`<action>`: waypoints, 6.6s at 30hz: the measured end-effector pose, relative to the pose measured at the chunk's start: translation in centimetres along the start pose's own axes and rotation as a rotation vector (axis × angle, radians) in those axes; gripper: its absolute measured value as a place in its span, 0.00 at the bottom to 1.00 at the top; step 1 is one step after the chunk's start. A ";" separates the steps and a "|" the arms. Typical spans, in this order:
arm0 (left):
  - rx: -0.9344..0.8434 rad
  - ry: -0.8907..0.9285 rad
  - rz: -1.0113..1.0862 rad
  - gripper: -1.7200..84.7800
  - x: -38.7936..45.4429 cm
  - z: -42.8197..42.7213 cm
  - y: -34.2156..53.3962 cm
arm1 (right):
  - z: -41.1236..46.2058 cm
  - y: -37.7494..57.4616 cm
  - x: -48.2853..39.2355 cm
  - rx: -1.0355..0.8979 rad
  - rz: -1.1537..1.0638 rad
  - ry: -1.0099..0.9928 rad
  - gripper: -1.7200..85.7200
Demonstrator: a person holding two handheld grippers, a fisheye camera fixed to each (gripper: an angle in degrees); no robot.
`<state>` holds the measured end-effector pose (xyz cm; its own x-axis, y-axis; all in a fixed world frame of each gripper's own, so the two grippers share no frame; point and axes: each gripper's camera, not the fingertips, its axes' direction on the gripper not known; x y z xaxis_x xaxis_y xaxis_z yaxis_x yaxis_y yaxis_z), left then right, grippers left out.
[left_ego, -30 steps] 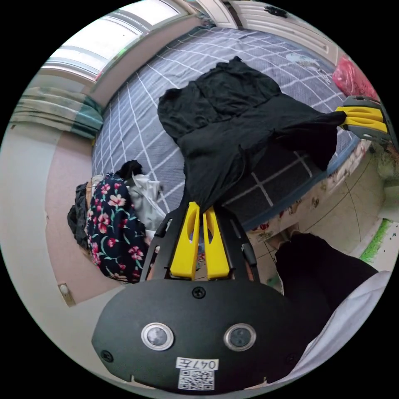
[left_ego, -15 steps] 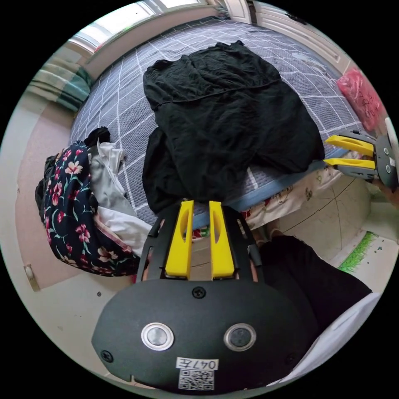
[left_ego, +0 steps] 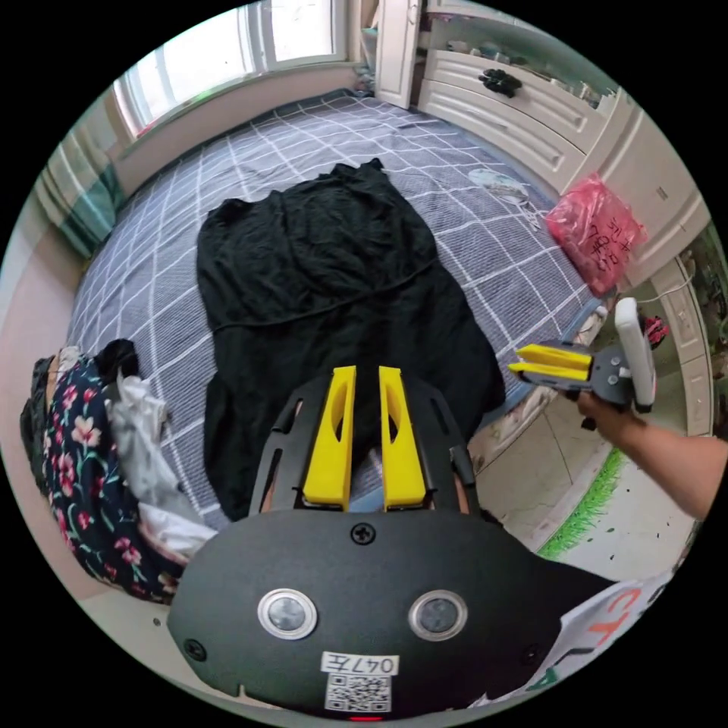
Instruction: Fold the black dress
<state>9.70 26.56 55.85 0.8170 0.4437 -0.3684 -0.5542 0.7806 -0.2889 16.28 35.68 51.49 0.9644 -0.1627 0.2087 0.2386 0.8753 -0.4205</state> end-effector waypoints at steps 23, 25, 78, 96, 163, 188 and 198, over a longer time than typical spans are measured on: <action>-0.187 -0.018 0.039 0.12 6.9 12.6 0.4 | -2.6 6.3 3.9 0.174 0.219 0.355 0.01; -0.205 -0.021 0.051 0.12 7.2 13.3 0.7 | -0.2 6.9 4.8 0.071 0.220 0.346 0.02; -0.014 0.087 0.129 0.20 5.9 10.3 6.7 | 8.2 -2.3 5.8 0.091 -0.373 -0.062 0.09; 0.071 0.118 0.022 0.01 6.6 4.5 9.7 | -1.0 -5.2 10.3 0.118 -0.298 0.064 0.04; 0.015 -0.435 -0.719 0.14 -8.0 -5.8 34.7 | 5.5 -5.2 -27.1 0.303 -1.008 -0.306 0.10; 0.057 -0.144 -0.760 0.15 -18.1 -1.8 37.2 | 4.8 -4.8 -33.2 0.323 -1.025 -0.210 0.09; 0.053 -0.245 -0.812 0.15 -21.0 -3.5 40.3 | 11.9 -2.7 -40.6 0.312 -1.398 0.009 0.02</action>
<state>-30.33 47.11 48.84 0.9728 -0.1854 0.1386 0.2224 0.9150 -0.3366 -24.87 45.32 54.68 -0.0359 -0.9605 0.2759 0.9422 0.0595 0.3297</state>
